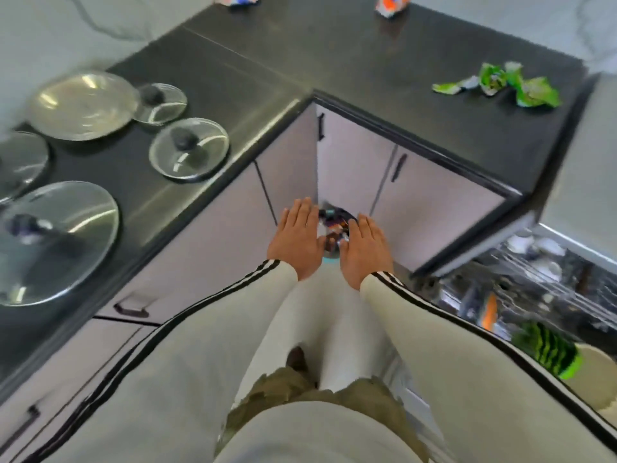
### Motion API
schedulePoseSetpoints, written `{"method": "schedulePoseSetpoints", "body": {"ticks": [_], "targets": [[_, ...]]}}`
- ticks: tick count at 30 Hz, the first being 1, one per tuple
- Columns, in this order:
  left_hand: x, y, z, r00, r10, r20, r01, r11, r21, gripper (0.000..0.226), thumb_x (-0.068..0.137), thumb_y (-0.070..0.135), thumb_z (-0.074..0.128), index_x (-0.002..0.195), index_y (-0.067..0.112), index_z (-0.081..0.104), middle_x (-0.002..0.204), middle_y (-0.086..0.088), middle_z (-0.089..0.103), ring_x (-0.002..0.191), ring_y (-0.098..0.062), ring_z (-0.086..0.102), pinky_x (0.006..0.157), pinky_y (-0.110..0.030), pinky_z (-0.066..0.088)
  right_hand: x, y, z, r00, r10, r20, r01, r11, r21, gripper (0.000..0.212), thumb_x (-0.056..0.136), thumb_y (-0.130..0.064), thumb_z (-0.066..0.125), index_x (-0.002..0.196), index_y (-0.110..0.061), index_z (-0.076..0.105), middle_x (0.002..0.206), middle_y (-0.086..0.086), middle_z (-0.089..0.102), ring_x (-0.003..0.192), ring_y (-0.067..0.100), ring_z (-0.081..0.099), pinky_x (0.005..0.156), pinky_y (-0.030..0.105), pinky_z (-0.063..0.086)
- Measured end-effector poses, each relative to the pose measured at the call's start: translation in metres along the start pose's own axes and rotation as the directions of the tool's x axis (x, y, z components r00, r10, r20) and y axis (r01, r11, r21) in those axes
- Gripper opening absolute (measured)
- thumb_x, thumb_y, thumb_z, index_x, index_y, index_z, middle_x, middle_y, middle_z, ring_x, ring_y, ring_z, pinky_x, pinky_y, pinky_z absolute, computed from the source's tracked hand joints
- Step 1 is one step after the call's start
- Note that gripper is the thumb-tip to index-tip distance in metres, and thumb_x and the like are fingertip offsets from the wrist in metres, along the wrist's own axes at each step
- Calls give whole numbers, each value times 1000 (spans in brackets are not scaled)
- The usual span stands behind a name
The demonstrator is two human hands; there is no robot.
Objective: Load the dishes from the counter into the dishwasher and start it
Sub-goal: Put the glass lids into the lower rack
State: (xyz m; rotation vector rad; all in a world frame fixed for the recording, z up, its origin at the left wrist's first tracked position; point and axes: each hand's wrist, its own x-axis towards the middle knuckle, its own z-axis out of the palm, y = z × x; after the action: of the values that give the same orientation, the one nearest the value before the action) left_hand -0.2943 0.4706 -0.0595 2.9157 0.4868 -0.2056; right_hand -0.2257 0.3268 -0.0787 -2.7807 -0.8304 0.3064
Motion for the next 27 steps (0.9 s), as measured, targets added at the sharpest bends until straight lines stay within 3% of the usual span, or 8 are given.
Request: {"method": "schedulePoseSetpoints", "body": {"ticks": [10, 14, 20, 24, 27], "targets": [[45, -168, -52, 917, -370, -150, 368, 929, -43, 67, 102, 41, 32, 157, 12, 9, 166, -13, 2, 153, -30, -3, 124, -48, 2, 152, -165, -1, 938, -345, -16, 345, 938, 7, 54, 103, -33, 38, 151, -11, 31, 160, 11, 25, 149, 26, 19, 123, 42, 16], [72, -221, -66, 808, -529, -258, 517, 848, -118, 69, 99, 45, 37, 156, 13, 14, 164, -13, 11, 152, -31, 6, 124, -50, 9, 220, -213, 2, 886, -451, -104, 460, 884, 86, 48, 102, -33, 42, 146, -14, 40, 153, 7, 38, 144, 23, 29, 120, 39, 24], [124, -278, -69, 664, -722, -198, 679, 692, -245, 84, 93, 66, 38, 155, 14, 13, 163, -9, 14, 152, -29, 7, 123, -51, 12, 335, -280, -9, 767, -609, -202, 637, 760, 130, 42, 97, -31, 47, 135, -15, 49, 138, 4, 51, 130, 22, 44, 105, 40, 41], [159, -294, -83, 692, -690, -212, 665, 724, -185, 74, 84, 74, 41, 136, 22, 47, 144, -4, 43, 136, -26, 36, 114, -44, 30, 408, -327, -12, 688, -716, -113, 725, 678, 119, 46, 95, -33, 52, 137, -16, 48, 137, 4, 51, 126, 25, 48, 103, 40, 43], [175, -300, -91, 740, -629, -240, 605, 777, -173, 54, 84, 67, 47, 114, 23, 61, 125, 1, 52, 118, -22, 47, 102, -38, 40, 448, -362, -14, 624, -781, -15, 778, 619, 103, 50, 95, -34, 56, 141, -19, 44, 138, 5, 49, 125, 25, 49, 101, 41, 47]]}}
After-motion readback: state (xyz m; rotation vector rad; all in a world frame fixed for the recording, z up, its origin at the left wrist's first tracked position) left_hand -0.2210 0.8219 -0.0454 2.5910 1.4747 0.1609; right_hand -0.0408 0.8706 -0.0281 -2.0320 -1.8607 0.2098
